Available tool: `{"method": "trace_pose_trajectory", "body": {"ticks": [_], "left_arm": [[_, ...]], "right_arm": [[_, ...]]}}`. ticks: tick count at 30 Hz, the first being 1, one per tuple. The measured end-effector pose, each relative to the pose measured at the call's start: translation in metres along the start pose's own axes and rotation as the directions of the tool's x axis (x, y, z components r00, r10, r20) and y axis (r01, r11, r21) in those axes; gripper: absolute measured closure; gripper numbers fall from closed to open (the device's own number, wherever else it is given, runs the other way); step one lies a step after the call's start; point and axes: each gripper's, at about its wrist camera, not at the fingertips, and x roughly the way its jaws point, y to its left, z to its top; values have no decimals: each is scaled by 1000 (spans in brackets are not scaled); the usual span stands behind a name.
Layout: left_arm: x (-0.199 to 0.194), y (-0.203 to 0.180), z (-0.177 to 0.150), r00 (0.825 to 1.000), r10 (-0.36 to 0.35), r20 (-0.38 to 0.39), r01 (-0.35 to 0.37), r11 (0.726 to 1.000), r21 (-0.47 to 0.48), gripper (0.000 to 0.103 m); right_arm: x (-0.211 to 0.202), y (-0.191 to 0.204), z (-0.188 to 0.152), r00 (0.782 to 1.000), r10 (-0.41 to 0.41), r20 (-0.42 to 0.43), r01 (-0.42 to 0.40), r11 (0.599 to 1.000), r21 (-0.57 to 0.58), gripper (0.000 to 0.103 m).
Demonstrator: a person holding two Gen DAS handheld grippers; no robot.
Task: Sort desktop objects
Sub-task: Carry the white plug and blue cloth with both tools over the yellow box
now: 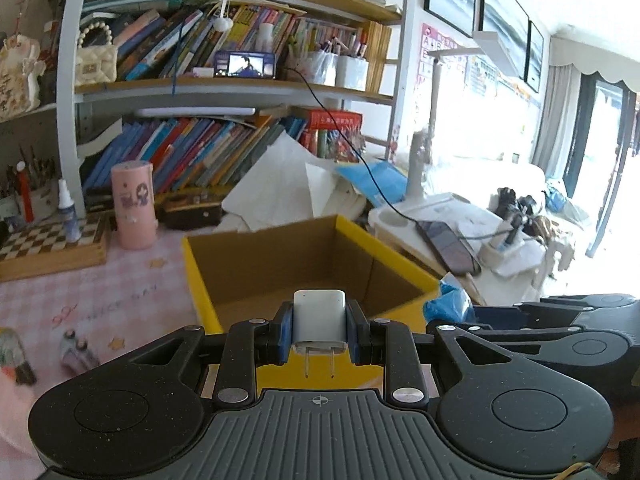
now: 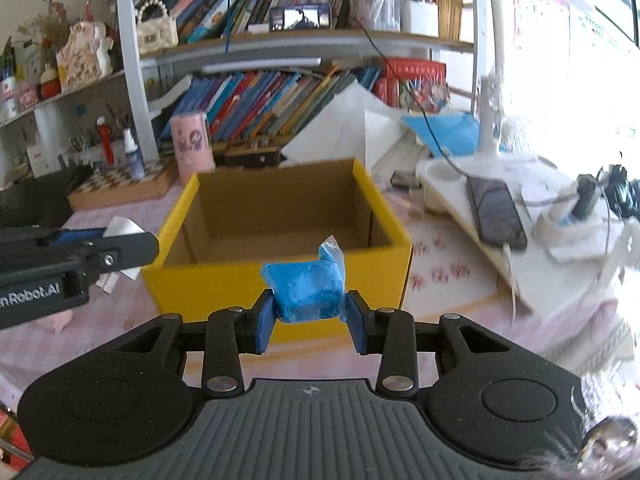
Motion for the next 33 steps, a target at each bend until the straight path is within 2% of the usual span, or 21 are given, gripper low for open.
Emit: {"method": "trace_pose_trajectory", "body": {"ticks": [9, 13, 17, 22, 27, 33], "left_arm": [[49, -1, 27, 998, 64, -20, -64, 998, -8, 78], [78, 5, 36, 994, 85, -62, -86, 996, -15, 78], [108, 11, 43, 987, 119, -111, -122, 992, -21, 78], [141, 16, 50, 972, 138, -188, -142, 990, -7, 78], [174, 25, 54, 945, 171, -279, -174, 985, 16, 78], [207, 22, 55, 909, 226, -350, -199, 974, 112, 77]], "right_arm": [[45, -29, 39, 998, 55, 9, -54, 997, -59, 68], [76, -31, 57, 995, 98, -19, -99, 980, -172, 68], [110, -30, 70, 987, 141, -73, -157, 936, -315, 68], [151, -22, 79, 969, 180, -170, -240, 853, -463, 68], [185, -11, 80, 948, 199, -248, -311, 744, -591, 68], [225, 4, 75, 916, 195, -352, -398, 559, -727, 68]]}}
